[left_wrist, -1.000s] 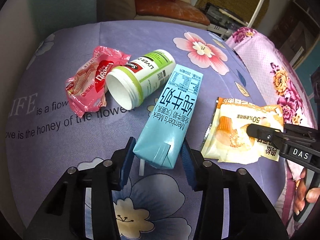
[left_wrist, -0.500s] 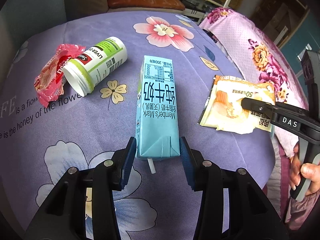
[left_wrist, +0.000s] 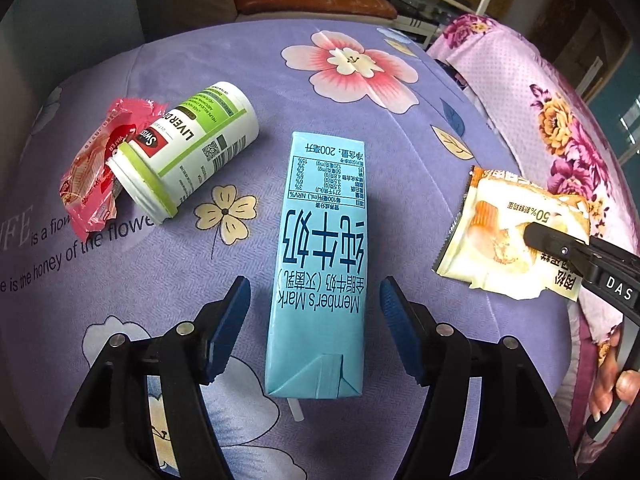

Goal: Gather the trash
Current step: 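Grasp the light-blue milk carton with the left gripper while the right gripper grasps the orange snack bag, then carry the milk carton and orange snack bag over the teal wastebasket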

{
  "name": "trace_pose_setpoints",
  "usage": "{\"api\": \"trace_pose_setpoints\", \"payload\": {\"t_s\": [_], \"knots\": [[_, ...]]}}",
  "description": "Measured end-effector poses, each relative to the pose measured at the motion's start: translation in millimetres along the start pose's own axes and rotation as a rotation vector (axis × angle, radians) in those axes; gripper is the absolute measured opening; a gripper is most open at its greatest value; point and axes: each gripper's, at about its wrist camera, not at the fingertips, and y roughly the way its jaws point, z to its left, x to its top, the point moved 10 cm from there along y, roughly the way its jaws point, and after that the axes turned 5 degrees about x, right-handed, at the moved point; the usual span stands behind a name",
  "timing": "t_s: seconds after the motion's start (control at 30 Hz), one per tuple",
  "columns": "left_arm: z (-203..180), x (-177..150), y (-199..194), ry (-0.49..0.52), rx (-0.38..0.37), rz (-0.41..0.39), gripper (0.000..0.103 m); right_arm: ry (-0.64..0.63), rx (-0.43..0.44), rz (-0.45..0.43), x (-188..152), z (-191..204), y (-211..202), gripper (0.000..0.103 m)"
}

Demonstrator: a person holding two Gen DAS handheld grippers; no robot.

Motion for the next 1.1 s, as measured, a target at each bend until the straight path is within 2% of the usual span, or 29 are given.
{"api": "trace_pose_setpoints", "payload": {"t_s": [0.23, 0.27, 0.4, 0.43, 0.87, 1.1], "knots": [[-10.2, 4.3, 5.7, 0.005, 0.012, 0.002, 0.067, 0.021, -0.009, -0.020, 3.7, -11.5, -4.4, 0.022], [-11.3, 4.4, 5.4, 0.008, 0.017, 0.001, 0.064, 0.025, -0.008, -0.023, 3.8, -13.3, -5.3, 0.022], [-16.5, 4.5, 2.7, 0.017, 0.026, -0.005, 0.040, 0.038, -0.002, -0.035, 3.2, -19.2, -10.3, 0.022], [-17.8, 4.7, 1.6, 0.018, 0.030, -0.007, 0.038, 0.042, 0.000, -0.039, 3.1, -20.9, -11.8, 0.022], [-68.3, 3.4, -33.8, 0.116, 0.043, -0.073, 0.037, 0.085, 0.019, -0.111, -3.4, -44.8, -48.3, 0.022], [-112.2, -4.4, -46.7, 0.181, 0.011, -0.079, 0.037, 0.085, 0.019, -0.172, -11.6, -60.7, -78.3, 0.022]]}}
